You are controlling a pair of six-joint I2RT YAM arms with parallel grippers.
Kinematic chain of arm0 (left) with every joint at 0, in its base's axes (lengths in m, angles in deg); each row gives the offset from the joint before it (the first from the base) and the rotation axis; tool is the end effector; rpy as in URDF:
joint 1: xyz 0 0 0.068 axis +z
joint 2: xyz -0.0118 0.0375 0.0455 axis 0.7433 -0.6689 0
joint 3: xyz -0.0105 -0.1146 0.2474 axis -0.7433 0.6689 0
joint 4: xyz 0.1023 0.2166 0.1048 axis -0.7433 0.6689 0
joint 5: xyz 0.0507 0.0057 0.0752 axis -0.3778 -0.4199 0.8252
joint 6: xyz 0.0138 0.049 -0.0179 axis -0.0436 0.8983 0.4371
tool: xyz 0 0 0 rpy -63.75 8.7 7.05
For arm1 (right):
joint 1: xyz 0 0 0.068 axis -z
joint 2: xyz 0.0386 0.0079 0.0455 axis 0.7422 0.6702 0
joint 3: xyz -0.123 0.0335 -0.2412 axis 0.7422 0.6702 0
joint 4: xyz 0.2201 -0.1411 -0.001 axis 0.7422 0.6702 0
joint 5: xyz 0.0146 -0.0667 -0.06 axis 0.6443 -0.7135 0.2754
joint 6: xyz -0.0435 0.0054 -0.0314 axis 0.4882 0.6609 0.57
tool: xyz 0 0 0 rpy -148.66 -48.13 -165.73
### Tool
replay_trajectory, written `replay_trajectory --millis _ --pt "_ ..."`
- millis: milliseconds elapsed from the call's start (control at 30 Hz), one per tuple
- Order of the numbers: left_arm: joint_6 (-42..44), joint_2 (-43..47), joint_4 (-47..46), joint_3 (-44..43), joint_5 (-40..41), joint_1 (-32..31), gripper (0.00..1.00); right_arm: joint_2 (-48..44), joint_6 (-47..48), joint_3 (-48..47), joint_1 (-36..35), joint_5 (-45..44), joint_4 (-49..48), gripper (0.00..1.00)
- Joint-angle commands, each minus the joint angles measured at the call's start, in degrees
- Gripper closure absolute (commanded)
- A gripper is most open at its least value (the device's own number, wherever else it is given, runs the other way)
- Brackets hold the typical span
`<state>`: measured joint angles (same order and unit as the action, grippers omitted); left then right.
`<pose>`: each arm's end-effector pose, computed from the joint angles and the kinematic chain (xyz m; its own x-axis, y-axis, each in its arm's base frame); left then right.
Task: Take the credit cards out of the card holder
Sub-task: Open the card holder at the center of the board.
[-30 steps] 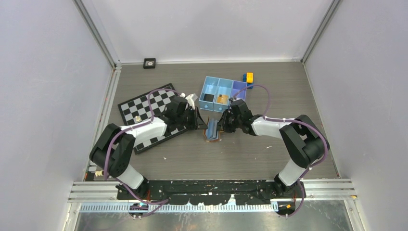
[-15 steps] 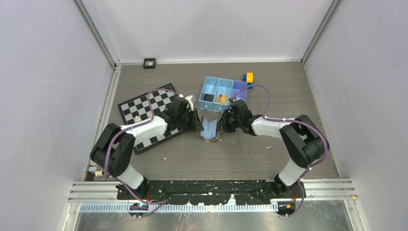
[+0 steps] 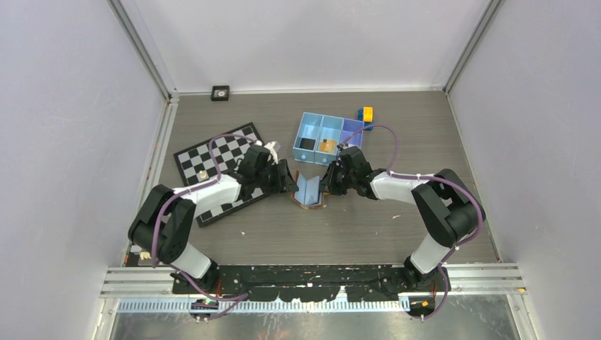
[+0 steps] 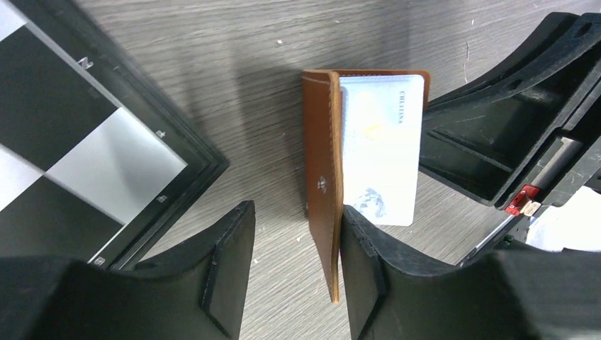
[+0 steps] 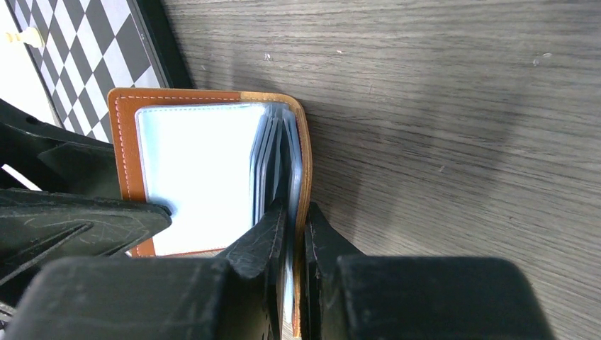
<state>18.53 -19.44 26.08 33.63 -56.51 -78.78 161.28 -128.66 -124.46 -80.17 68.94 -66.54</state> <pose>0.2641 -0.1695 0.1810 -0.8896 -0.1601 -0.4277 0.1494 0.7829 -0.6040 0.2682 0.1803 0.1487 -0.8934 0.2295 -0.3861 -0.0739 0.7728 0.6303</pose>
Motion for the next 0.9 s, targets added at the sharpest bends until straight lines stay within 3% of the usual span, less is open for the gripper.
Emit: replay_trajectory --millis 0,300,400,600,867 --pt "-1.82 5.26 -7.57 3.62 -0.73 1.23 0.51 0.24 0.66 -0.71 -0.26 -0.9 -0.7 0.89" --pt "-2.59 0.22 -7.5 1.73 -3.56 1.36 0.49 -1.39 1.29 -0.45 -0.26 -2.07 0.66 0.9" --pt "-2.78 -0.45 -7.93 1.66 -4.35 1.45 0.5 -2.89 1.91 -1.11 -0.26 -4.27 4.07 0.84" --pt "-2.91 -2.58 -7.73 0.91 -4.72 1.54 0.84 -8.44 1.37 0.42 -0.26 -4.67 5.25 0.67" --pt "-2.92 -5.51 -6.28 -0.55 -4.83 1.77 0.99 -11.24 0.83 2.2 -0.2 -2.18 2.08 0.62"
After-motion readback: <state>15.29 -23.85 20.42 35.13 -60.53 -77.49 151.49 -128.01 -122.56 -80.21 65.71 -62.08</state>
